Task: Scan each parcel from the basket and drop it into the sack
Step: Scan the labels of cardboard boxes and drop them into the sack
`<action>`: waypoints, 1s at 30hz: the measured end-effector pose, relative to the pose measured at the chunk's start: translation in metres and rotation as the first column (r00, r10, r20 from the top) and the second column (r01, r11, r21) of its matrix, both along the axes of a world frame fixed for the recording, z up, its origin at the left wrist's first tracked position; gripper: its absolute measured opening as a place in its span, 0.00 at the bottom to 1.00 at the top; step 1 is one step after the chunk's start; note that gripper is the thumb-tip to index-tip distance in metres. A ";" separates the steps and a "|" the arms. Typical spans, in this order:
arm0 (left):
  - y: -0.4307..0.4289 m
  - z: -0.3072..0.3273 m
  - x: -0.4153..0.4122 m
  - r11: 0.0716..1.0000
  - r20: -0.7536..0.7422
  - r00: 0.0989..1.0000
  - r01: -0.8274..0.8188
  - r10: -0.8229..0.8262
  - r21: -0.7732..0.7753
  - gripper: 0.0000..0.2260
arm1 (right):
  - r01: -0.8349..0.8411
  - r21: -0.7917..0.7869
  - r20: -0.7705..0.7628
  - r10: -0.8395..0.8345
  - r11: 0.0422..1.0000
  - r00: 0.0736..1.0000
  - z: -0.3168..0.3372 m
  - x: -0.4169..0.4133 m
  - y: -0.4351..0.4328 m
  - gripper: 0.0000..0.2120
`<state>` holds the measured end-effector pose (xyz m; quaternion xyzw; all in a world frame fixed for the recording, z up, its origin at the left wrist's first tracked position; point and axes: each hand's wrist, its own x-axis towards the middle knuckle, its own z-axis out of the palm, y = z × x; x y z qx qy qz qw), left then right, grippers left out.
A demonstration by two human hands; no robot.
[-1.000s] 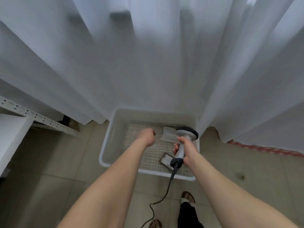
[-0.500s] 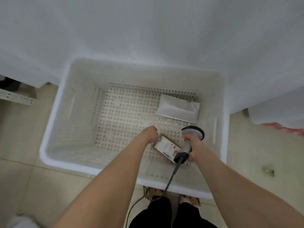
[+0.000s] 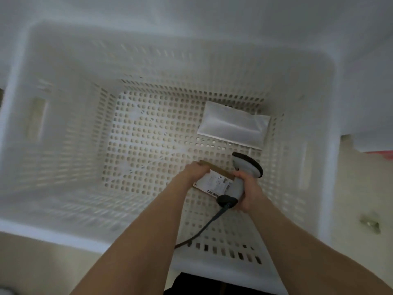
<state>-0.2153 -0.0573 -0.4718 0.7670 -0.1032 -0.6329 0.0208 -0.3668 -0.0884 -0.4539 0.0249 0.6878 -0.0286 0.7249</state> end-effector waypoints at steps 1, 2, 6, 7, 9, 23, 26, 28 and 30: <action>-0.002 0.005 0.005 0.996 0.023 0.996 -0.087 0.088 -0.031 0.27 | 0.012 -0.045 0.008 -0.012 0.999 1.000 0.005 0.006 -0.003 0.08; -0.003 0.012 0.010 0.984 0.048 0.985 -0.164 0.167 -0.065 0.30 | 0.017 -0.092 0.019 -0.016 0.996 1.000 0.013 0.012 -0.006 0.07; -0.005 0.066 0.036 0.936 0.160 0.937 -0.272 0.311 -0.224 0.35 | 0.058 -0.265 0.051 -0.046 0.963 0.998 0.063 0.039 -0.020 0.06; -0.003 0.083 0.042 0.933 0.165 0.941 -0.246 0.295 -0.262 0.37 | 0.071 -0.295 0.055 -0.057 0.953 0.997 0.079 0.044 -0.024 0.07; 0.002 0.120 0.052 0.932 0.185 0.951 -0.182 0.247 -0.313 0.38 | 0.093 -0.337 0.077 -0.071 0.937 0.994 0.115 0.053 -0.030 0.14; 0.031 0.439 0.072 0.858 0.278 0.881 -0.226 0.382 -0.461 0.15 | 0.065 -0.523 0.119 -0.003 0.850 0.993 0.435 0.068 -0.016 0.14; 0.041 0.502 0.065 0.796 0.193 0.866 -0.308 0.461 -0.521 0.14 | 0.029 -0.541 0.142 0.057 0.841 0.988 0.494 0.063 -0.003 0.15; 0.052 0.538 0.060 0.783 0.211 0.867 -0.272 0.452 -0.559 0.14 | 0.008 -0.560 0.174 0.109 0.828 0.979 0.530 0.060 0.009 0.15; 0.065 0.569 0.054 0.764 0.212 0.866 -0.255 0.453 -0.593 0.15 | 0.001 -0.591 0.197 0.143 0.807 0.970 0.563 0.057 0.021 0.14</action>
